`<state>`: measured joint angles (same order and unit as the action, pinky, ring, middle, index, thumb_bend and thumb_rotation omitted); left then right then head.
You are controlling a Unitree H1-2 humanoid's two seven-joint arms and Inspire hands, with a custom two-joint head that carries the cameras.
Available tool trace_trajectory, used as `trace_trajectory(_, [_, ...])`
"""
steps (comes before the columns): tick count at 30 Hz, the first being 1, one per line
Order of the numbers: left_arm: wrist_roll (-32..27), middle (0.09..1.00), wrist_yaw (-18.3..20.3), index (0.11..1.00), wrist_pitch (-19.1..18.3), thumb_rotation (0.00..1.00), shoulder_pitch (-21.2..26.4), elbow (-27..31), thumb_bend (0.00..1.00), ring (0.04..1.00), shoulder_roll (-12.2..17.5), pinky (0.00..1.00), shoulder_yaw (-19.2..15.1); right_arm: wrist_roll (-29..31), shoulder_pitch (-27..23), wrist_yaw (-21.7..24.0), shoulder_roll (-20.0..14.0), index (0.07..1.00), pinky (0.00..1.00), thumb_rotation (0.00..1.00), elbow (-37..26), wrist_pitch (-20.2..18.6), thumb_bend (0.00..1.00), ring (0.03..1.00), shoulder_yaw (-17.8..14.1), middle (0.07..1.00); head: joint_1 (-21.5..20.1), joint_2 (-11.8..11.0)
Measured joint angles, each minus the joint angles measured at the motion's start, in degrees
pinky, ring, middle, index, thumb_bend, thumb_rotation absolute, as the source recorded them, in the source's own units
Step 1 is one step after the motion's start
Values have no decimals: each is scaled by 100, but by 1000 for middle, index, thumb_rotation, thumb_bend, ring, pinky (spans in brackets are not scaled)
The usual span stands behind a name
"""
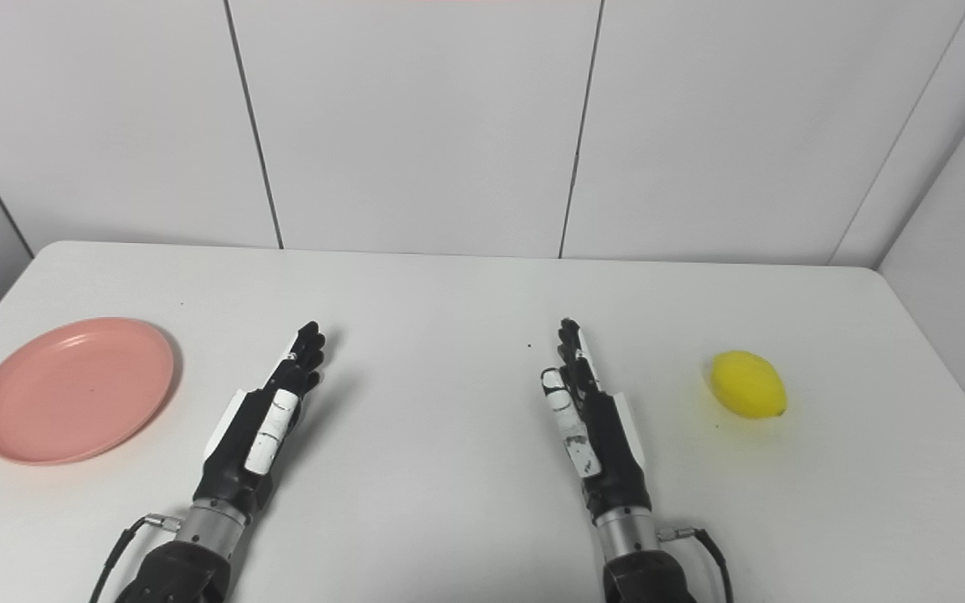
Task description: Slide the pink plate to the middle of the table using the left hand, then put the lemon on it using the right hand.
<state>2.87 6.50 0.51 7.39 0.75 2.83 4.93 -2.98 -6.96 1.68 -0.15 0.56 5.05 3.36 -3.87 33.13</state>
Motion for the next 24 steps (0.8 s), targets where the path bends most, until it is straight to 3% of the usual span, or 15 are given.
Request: trace_trajectory(24, [-8,1000,-63,1000,-167,968,2,32,742,1000,-81,1000,-25,-2,5,0,-38,1000,1000,947,-114,-12,588,1000,0,1000,18,-35])
